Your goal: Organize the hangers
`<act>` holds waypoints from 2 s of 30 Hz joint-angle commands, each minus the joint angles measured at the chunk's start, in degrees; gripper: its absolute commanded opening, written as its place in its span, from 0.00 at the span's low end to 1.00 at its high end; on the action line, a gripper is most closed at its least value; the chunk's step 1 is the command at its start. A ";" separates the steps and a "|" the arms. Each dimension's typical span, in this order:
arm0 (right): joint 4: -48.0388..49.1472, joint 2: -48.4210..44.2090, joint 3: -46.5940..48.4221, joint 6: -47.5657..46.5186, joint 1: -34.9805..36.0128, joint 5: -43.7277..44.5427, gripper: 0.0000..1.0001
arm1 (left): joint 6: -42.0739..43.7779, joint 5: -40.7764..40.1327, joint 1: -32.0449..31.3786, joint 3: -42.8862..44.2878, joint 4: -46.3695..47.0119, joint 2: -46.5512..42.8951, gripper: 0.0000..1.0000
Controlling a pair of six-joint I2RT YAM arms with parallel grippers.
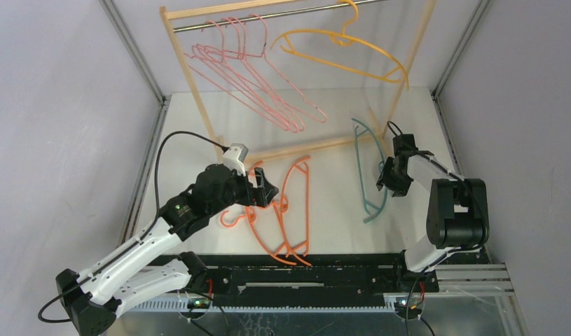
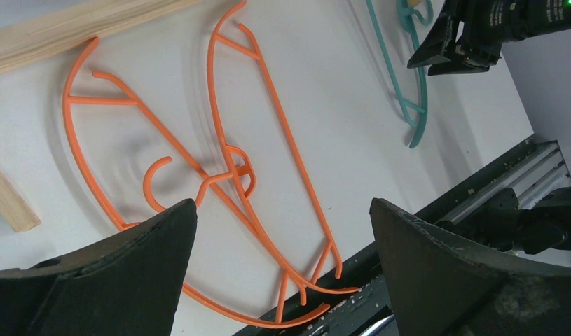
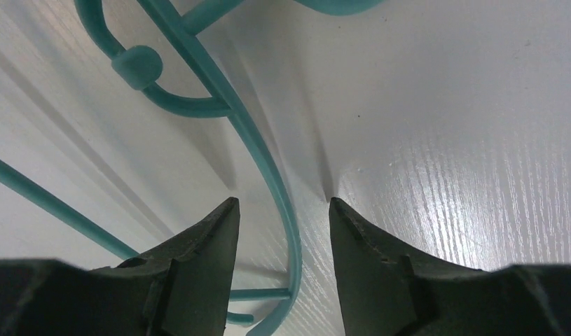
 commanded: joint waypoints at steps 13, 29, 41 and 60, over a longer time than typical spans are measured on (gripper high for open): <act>5.83 -0.53 -3.61 -1.11 -0.53 1.08 0.00 | -0.68 -1.07 1.22 0.99 2.50 0.34 0.98; -13.60 -28.45 4.87 1.56 13.12 4.95 0.00 | 1.63 0.14 1.73 4.10 2.38 1.31 0.98; -34.13 -30.52 15.01 12.77 42.08 23.87 0.00 | 2.51 0.50 1.75 5.15 2.36 1.27 0.98; -56.47 -7.93 42.68 11.84 52.38 53.52 0.00 | 2.59 -0.66 1.76 4.74 1.09 -1.65 0.98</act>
